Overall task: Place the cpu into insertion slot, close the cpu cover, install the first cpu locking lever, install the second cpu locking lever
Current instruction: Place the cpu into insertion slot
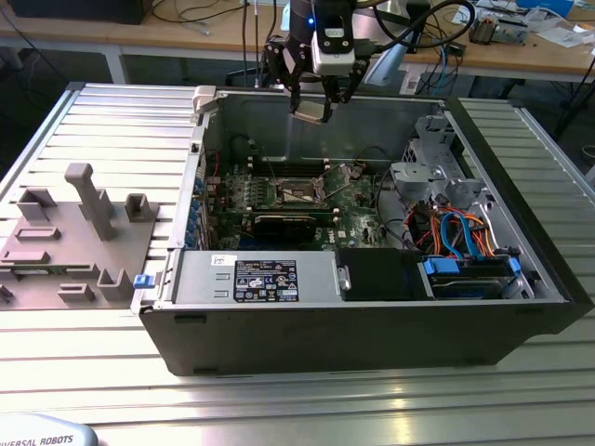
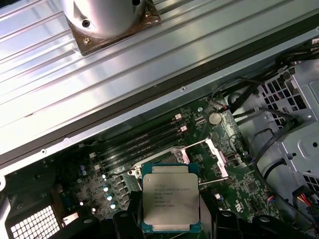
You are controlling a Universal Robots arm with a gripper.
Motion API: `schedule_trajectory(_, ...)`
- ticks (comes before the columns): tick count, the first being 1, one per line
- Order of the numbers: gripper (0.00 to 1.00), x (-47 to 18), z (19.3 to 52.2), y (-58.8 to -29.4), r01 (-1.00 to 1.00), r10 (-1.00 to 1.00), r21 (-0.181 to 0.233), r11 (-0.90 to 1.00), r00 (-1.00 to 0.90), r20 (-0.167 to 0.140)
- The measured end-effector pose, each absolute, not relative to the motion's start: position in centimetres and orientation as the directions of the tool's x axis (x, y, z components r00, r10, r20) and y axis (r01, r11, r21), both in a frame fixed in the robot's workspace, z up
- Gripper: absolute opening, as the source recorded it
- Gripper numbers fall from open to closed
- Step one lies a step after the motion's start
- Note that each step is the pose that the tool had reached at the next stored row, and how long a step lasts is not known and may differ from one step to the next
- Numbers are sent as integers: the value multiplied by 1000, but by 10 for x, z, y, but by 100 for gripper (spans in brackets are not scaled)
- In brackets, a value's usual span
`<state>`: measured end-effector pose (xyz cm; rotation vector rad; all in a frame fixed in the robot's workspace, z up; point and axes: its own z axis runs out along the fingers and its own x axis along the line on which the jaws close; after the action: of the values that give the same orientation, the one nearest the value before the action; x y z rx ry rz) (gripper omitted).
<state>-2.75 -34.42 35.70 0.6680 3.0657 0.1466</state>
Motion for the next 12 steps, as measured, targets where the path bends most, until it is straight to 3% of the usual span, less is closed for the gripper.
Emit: schedule_trajectory(12,54,-28,357,-344,420,420,91,903,-907,19)
